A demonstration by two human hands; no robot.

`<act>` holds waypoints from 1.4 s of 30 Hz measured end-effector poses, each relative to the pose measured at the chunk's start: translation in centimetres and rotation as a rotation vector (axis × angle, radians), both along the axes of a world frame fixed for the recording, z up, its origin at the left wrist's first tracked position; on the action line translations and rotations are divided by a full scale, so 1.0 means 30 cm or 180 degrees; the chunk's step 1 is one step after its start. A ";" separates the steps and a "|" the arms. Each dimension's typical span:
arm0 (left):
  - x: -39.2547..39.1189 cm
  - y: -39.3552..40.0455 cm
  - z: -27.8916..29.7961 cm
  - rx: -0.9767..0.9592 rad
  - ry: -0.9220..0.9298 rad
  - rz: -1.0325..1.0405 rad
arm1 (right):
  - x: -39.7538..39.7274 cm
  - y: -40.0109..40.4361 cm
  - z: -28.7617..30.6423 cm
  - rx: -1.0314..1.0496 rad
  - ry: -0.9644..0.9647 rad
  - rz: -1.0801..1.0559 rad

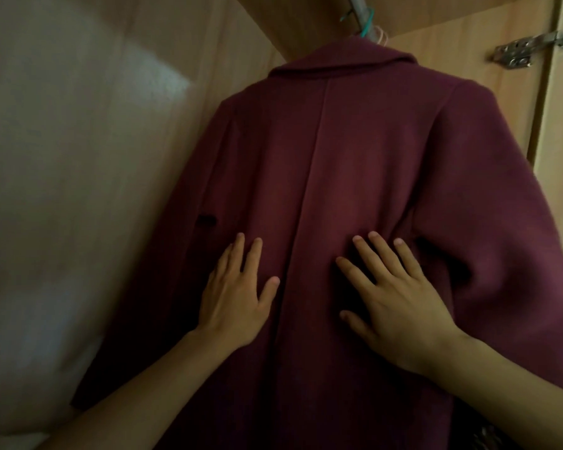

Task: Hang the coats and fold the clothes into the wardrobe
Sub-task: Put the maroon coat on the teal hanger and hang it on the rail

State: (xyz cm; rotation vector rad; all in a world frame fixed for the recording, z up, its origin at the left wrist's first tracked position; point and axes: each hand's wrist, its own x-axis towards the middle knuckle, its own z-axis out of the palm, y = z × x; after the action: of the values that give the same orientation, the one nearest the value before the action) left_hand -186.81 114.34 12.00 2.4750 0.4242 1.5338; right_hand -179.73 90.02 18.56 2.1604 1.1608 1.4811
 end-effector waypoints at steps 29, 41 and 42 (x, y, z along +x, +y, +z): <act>-0.578 -0.835 -0.207 -0.0328 0.0636 0.1180 | -0.214 -0.513 -0.301 0.0106 0.1159 0.1929; -0.887 -1.235 -0.291 -0.0202 0.0915 0.1348 | -0.423 -0.796 -0.360 0.0260 0.1726 0.2422; -0.909 -1.246 -0.293 -0.0179 0.0882 0.1274 | -0.444 -0.816 -0.371 0.0315 0.1771 0.2419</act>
State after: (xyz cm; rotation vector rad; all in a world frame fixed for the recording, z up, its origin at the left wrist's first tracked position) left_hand -214.08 76.96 3.20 2.6812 1.0480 1.2716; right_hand -193.04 65.52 7.43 2.4080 2.3402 1.1831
